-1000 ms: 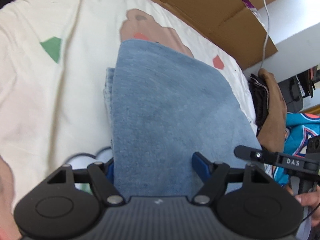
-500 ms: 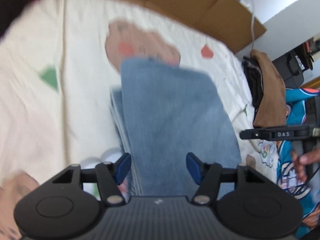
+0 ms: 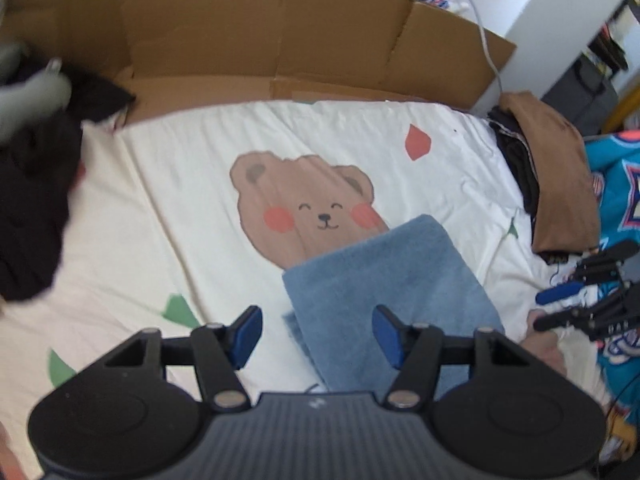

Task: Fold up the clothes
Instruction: 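Close the left gripper on the edge of the folded jeans stack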

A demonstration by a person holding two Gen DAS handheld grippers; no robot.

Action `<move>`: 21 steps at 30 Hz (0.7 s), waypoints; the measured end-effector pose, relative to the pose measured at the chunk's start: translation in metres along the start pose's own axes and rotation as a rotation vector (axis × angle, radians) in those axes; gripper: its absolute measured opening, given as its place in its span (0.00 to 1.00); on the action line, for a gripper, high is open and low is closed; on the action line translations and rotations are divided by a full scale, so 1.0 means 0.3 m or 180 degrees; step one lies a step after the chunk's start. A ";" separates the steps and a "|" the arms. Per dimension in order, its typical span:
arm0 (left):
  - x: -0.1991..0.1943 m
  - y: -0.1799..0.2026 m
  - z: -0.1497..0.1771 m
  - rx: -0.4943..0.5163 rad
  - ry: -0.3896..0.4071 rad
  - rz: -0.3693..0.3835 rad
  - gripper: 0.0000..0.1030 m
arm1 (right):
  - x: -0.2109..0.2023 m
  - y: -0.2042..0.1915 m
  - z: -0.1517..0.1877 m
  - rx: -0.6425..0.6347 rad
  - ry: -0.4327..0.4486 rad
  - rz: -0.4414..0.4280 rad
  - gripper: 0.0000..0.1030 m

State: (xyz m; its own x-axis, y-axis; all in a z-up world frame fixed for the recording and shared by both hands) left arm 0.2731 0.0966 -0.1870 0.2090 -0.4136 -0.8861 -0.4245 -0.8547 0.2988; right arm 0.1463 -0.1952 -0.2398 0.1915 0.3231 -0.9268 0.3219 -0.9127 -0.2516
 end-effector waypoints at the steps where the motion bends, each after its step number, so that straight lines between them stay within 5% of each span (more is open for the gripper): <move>1: 0.001 0.009 -0.017 0.0022 0.0001 -0.0014 0.63 | -0.002 -0.001 0.021 0.0029 0.0066 -0.0041 0.43; 11: 0.273 -0.007 0.007 -0.0390 0.0108 -0.0299 0.65 | 0.097 0.020 0.255 0.0363 0.0780 -0.0139 0.43; 21: 0.437 -0.125 0.079 -0.0851 0.0258 -0.0346 0.69 | 0.169 0.039 0.407 0.0662 0.0642 -0.0215 0.43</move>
State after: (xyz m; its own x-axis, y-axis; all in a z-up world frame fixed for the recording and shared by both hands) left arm 0.2956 0.0820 -0.3228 0.3148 -0.3297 -0.8900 -0.1511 -0.9432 0.2960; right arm 0.0466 -0.2198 -0.3237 0.3633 0.4091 -0.8371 0.1473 -0.9124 -0.3819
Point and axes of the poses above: each gripper's, at about its wrist camera, not at the fingertips, and x roughly the way its jaws point, y to its right, z to its underside, the point moved 4 cm from there along x, roughly the way its jaws point, and after that the axes turned 8 degrees about z, right-handed, at the moved point
